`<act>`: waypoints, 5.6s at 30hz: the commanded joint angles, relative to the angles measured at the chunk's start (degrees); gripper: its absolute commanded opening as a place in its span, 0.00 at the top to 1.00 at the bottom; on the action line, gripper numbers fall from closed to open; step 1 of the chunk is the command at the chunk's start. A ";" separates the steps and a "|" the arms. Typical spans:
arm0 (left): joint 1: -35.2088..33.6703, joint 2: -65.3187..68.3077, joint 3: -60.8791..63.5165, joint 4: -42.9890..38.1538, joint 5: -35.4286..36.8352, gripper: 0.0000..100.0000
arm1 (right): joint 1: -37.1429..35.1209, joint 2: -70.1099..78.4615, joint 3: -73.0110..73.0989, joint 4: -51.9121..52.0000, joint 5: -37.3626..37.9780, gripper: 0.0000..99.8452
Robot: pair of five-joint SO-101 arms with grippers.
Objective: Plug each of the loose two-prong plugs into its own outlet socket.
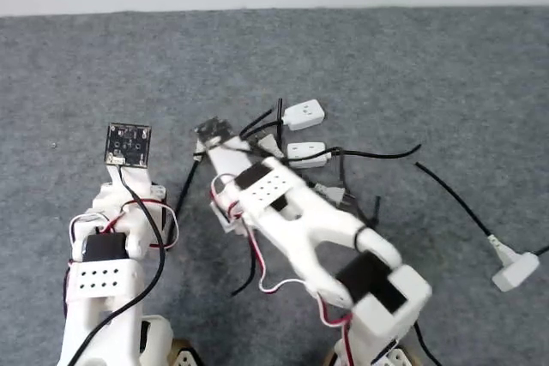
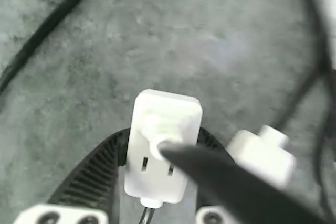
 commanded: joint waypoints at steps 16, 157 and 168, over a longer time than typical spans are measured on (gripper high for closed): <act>1.76 0.18 0.66 -1.49 -0.09 0.98 | 27.12 -29.93 -1.93 28.00 13.71 0.99; 27.16 48.88 -32.57 13.45 24.62 0.87 | 69.05 -34.33 39.74 -2.15 29.63 0.99; 23.47 48.79 -33.80 13.27 19.08 0.88 | 69.05 -34.42 40.26 -2.33 29.89 0.99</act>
